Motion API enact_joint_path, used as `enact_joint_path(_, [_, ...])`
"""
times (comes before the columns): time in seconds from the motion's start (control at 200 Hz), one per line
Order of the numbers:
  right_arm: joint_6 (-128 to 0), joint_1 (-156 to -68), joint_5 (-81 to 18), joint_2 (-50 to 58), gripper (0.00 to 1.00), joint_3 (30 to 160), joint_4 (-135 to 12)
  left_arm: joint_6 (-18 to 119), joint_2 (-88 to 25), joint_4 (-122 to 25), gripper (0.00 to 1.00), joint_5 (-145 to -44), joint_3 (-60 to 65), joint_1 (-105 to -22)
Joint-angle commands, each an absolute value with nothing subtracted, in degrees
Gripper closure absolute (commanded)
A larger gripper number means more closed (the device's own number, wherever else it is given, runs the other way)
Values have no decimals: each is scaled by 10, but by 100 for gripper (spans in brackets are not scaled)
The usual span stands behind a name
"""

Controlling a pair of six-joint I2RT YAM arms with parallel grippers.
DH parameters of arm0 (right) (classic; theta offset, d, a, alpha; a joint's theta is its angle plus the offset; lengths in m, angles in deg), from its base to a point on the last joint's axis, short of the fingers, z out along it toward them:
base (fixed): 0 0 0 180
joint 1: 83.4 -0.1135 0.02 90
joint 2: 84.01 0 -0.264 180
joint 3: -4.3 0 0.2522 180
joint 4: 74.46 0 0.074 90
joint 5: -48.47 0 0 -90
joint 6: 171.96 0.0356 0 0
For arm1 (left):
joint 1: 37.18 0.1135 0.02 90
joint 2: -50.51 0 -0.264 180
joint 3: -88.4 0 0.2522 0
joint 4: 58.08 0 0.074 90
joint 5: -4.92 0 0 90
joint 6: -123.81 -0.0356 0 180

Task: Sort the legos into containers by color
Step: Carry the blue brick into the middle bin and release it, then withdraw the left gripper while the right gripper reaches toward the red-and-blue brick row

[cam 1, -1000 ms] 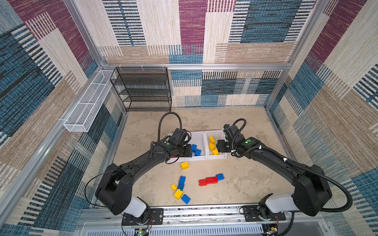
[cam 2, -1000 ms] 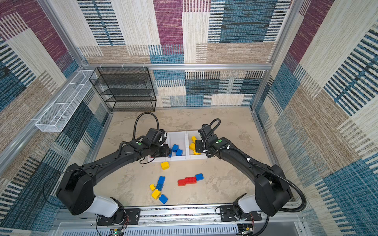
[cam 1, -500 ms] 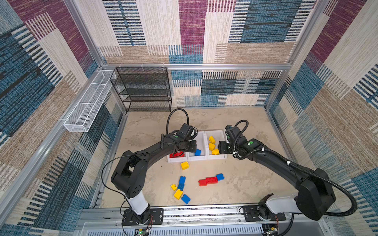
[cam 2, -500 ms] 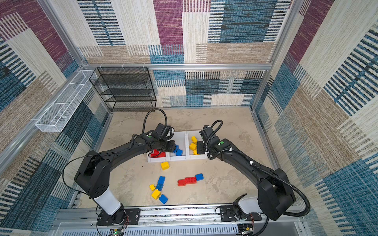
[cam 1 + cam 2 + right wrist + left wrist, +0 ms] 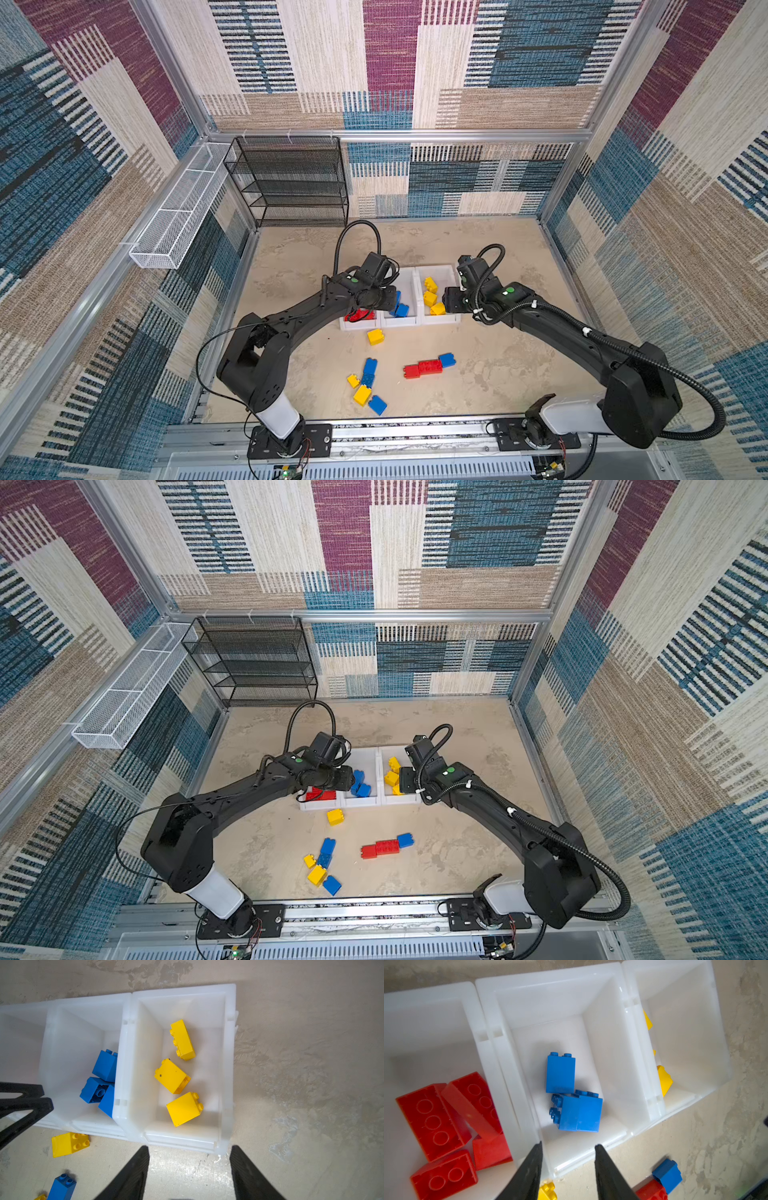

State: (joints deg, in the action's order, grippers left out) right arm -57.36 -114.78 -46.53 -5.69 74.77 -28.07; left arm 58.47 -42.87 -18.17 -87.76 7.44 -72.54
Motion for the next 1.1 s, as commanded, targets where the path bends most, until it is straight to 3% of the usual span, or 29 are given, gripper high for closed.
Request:
enact_joint_path(0.0, [-572,-1147,-466,-60,35,746,-282,577,-403,-177,55,-855,91,-725])
enact_joint_path(0.481, [-559,-1159,-455,-93,35,698,-254,609,-244,-167,51,-803,215,-697])
enact_joint_path(0.932, [-447,-1347,-462,-34,31,682,-220,636,-125,-148,50,-794,315,-635])
enact_joint_path(1.097, [-418,-1388,-461,-9,25,687,-210,641,-110,-147,49,-796,330,-629])
